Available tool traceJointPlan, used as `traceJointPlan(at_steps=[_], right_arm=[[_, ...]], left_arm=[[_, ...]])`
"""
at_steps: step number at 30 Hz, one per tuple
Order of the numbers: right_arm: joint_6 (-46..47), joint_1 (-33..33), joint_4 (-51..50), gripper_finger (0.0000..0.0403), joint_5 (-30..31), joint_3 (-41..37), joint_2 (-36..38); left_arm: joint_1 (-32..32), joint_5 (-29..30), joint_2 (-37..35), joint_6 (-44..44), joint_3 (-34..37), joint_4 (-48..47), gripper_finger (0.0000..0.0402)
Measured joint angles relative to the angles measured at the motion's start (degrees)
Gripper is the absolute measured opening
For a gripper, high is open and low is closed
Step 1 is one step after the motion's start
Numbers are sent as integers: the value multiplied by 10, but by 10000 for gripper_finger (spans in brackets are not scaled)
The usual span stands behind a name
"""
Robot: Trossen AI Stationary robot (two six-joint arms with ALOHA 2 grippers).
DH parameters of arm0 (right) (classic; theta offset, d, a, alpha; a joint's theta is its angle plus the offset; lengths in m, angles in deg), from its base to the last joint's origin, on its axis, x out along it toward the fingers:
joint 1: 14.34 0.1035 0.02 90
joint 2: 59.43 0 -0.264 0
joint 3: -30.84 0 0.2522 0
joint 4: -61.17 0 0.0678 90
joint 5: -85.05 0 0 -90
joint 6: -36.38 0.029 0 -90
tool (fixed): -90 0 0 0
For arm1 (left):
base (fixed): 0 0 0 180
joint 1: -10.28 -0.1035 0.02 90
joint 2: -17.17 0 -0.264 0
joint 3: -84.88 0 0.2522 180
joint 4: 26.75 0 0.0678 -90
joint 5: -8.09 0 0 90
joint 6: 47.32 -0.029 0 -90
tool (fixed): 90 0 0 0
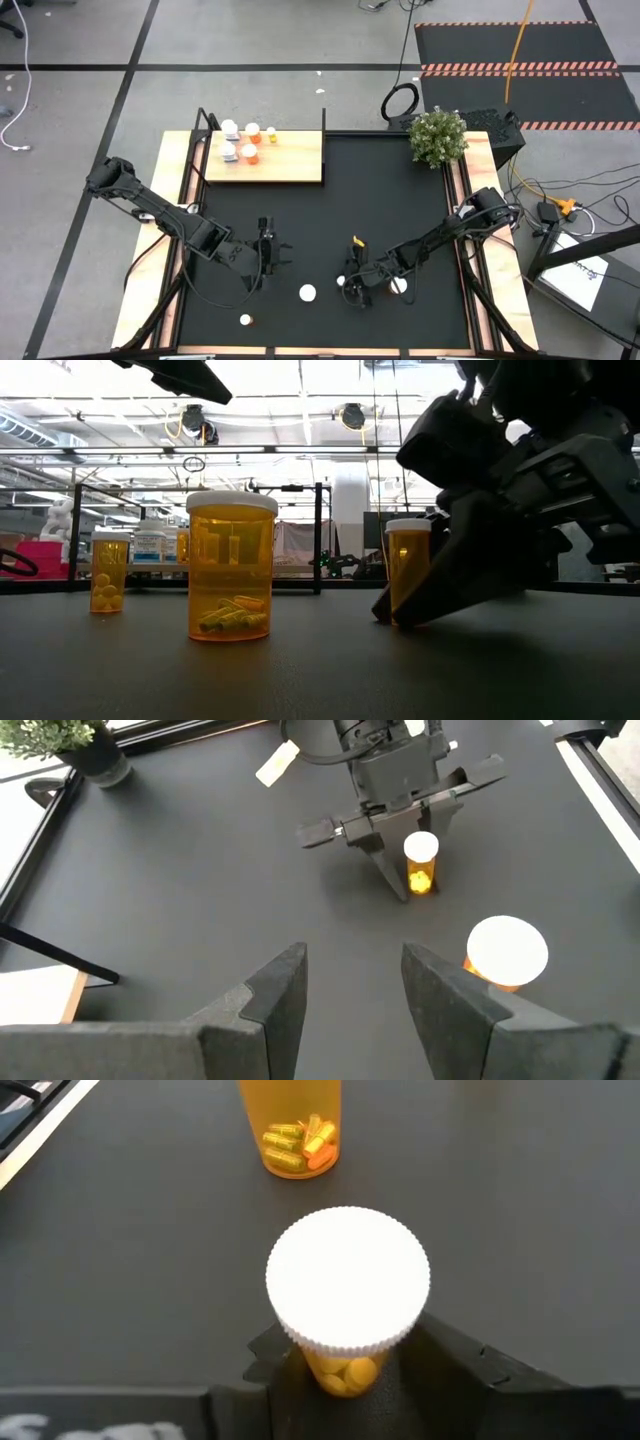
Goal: Pick and place medicine bottles onto shelf by color
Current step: Put the small orange pill bottle aligned with the other small orange pill bottle on the shelf
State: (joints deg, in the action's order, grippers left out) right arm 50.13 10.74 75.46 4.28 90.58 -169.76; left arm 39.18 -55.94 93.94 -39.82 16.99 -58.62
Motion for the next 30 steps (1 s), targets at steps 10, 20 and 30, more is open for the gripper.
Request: traceJointPlan(at_steps=[10,20,30], right_arm=[[1,0,5,86,0,-1,0],[13,-3,-23,103,-6,-3,61],[35,-34,-52,101,-3,-2,104]], left_arm=[[0,0,0,-5,0,16,163],[-1,-1,1,1,0,61,164],[-37,-64,54,2,0,143,209]])
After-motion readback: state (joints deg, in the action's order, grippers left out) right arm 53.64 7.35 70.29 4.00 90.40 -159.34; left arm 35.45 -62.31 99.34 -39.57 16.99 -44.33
